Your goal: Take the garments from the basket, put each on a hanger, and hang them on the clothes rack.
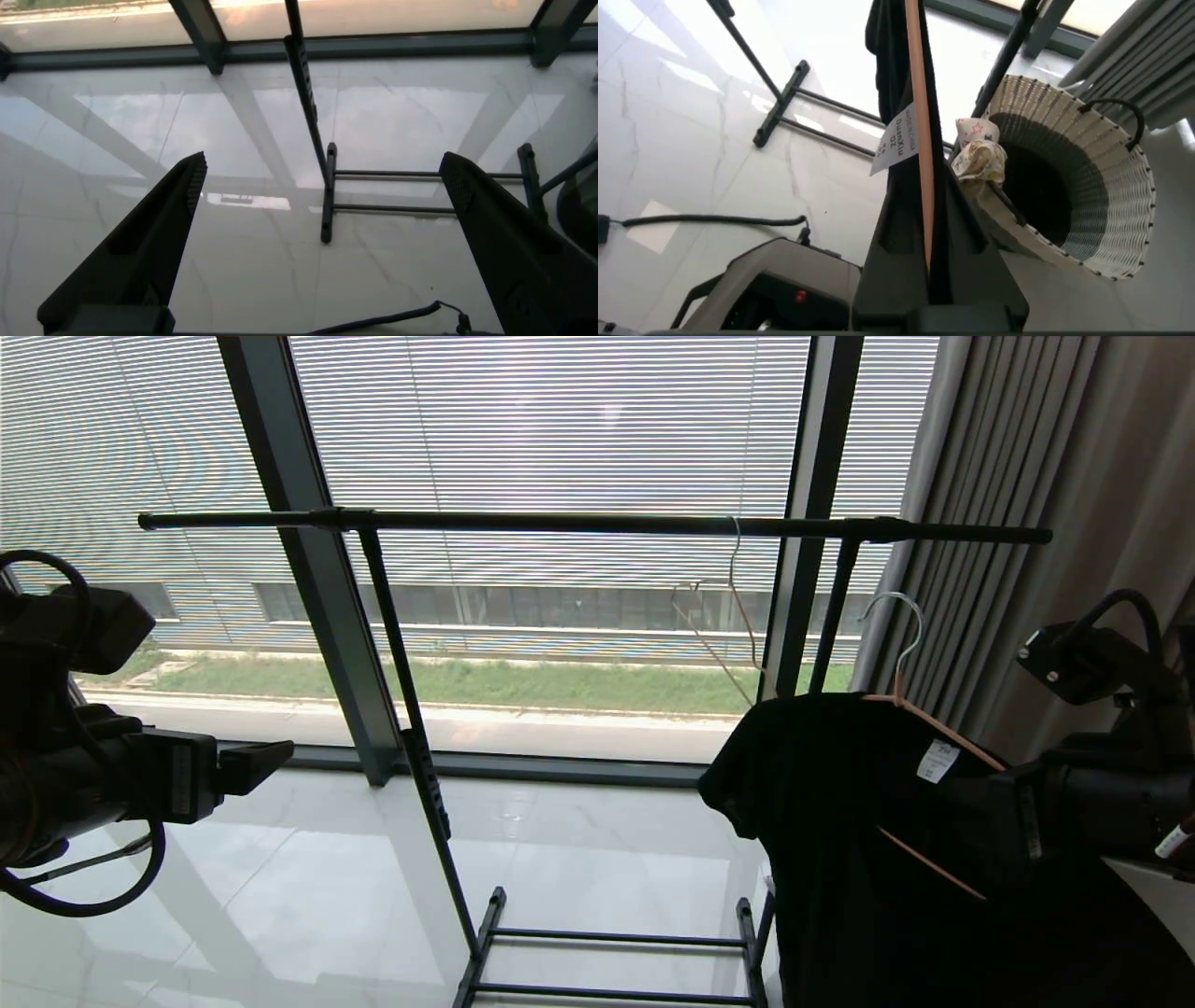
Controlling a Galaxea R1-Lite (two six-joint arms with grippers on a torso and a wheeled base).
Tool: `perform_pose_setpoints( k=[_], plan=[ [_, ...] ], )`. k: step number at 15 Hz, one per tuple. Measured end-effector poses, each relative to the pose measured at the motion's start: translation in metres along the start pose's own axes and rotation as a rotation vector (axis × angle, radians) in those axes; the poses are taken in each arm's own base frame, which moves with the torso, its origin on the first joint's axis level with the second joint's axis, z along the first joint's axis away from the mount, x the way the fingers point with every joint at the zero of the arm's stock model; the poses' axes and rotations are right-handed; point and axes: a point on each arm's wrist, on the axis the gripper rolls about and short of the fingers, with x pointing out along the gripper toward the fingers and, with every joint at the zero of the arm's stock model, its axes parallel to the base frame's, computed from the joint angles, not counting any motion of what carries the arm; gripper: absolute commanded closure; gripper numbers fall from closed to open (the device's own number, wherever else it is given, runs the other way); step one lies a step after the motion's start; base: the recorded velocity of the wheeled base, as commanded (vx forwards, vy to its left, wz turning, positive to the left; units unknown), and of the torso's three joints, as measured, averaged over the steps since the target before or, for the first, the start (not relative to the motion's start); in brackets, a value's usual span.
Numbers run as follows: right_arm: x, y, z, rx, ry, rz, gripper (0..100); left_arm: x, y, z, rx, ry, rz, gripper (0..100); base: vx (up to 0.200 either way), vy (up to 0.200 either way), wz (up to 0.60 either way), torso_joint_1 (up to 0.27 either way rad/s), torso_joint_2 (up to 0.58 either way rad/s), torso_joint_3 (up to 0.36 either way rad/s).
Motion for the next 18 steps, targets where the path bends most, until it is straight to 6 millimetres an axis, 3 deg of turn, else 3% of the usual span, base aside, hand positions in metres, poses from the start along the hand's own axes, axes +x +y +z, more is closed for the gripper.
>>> perform_pose_setpoints(
  k=[6,18],
  plan=[
    [0.004,0.010,0.001,-0.022,-0.008,0.038,100,0.000,0.000,0.000,0.002,-0.001,-0.001,0,0.000,0.200,0.00,0.005,0.00,0.002],
    [0.013,0.012,0.014,-0.014,-0.080,0.025,100,-0.002,-0.011,0.000,0.030,-0.011,-0.056,0,0.000,0.000,0.00,0.000,0.00,0.000]
  ],
)
